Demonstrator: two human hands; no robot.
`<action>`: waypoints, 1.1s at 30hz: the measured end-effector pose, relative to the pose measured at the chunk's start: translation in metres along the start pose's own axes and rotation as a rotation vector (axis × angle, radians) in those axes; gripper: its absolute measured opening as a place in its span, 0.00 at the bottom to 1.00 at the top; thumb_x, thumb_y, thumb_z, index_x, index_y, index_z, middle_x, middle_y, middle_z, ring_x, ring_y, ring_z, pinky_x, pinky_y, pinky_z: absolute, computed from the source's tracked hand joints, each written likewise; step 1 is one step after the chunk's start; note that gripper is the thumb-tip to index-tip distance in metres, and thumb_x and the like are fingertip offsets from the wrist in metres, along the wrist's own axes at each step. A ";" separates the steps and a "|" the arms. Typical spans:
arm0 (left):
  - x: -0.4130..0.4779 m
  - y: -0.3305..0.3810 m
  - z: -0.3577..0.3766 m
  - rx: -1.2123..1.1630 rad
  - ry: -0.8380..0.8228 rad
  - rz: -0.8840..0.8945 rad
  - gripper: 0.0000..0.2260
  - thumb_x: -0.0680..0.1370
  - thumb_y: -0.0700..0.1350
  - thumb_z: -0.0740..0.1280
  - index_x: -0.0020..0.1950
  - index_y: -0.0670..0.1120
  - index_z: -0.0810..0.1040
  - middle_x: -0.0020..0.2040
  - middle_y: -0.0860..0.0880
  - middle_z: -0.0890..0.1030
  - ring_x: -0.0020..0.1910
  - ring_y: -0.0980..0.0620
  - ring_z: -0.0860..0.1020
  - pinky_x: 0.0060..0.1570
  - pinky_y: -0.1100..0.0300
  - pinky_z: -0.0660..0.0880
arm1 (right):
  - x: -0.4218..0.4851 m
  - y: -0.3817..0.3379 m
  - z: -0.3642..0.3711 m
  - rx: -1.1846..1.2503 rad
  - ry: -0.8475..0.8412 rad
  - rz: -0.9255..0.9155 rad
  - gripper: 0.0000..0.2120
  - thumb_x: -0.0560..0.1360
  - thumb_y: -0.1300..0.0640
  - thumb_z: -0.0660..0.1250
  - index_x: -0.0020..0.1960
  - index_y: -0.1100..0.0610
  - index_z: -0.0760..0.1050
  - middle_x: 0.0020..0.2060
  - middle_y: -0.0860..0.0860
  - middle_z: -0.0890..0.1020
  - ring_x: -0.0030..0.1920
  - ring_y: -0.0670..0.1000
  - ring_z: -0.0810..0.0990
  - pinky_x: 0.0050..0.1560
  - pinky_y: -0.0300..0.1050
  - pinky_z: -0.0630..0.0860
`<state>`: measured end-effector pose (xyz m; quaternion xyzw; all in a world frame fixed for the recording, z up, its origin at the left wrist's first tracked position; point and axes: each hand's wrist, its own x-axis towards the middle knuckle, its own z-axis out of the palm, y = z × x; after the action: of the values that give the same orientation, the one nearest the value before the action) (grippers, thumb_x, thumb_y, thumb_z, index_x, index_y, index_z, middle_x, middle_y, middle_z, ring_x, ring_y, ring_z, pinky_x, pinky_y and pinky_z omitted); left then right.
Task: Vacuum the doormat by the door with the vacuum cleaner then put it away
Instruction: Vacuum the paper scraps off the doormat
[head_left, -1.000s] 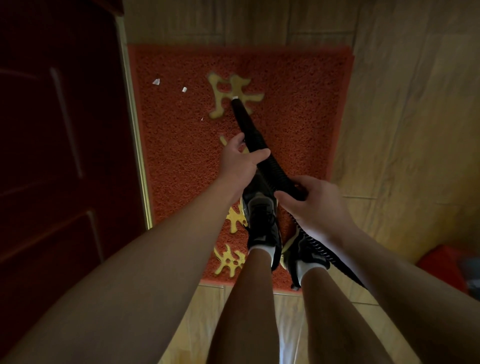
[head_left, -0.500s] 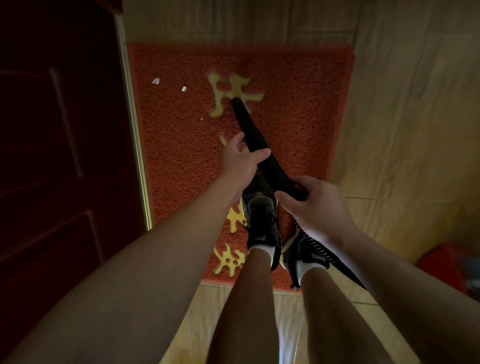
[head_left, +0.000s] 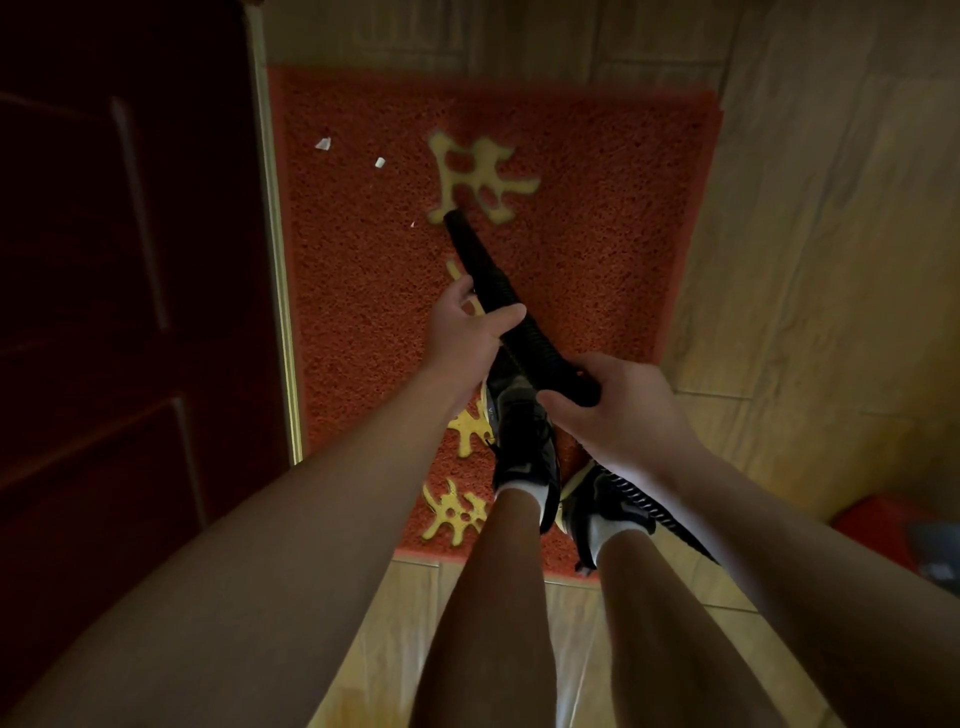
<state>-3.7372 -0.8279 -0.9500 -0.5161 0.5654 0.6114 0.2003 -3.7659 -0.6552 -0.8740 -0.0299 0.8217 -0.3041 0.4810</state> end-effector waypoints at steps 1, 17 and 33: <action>-0.001 -0.001 -0.002 -0.001 0.002 -0.002 0.41 0.61 0.59 0.78 0.73 0.50 0.75 0.72 0.49 0.75 0.67 0.44 0.78 0.65 0.43 0.78 | 0.000 -0.001 0.001 -0.006 -0.005 -0.003 0.14 0.76 0.46 0.70 0.58 0.51 0.80 0.31 0.49 0.80 0.25 0.48 0.75 0.22 0.39 0.66; 0.003 -0.017 -0.039 -0.027 0.042 0.007 0.38 0.59 0.61 0.76 0.68 0.51 0.78 0.69 0.51 0.78 0.66 0.45 0.78 0.66 0.41 0.76 | 0.004 -0.027 0.025 -0.057 -0.052 -0.052 0.11 0.77 0.49 0.70 0.55 0.54 0.81 0.35 0.50 0.82 0.32 0.50 0.80 0.29 0.44 0.72; 0.005 -0.011 -0.040 -0.040 0.035 0.012 0.36 0.63 0.59 0.77 0.70 0.53 0.76 0.69 0.54 0.77 0.67 0.47 0.77 0.68 0.41 0.74 | 0.007 -0.030 0.029 -0.033 -0.011 -0.035 0.11 0.77 0.49 0.70 0.53 0.56 0.82 0.31 0.51 0.80 0.27 0.49 0.75 0.26 0.40 0.66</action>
<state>-3.7135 -0.8618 -0.9527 -0.5272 0.5593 0.6149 0.1764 -3.7535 -0.6959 -0.8740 -0.0537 0.8235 -0.2984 0.4795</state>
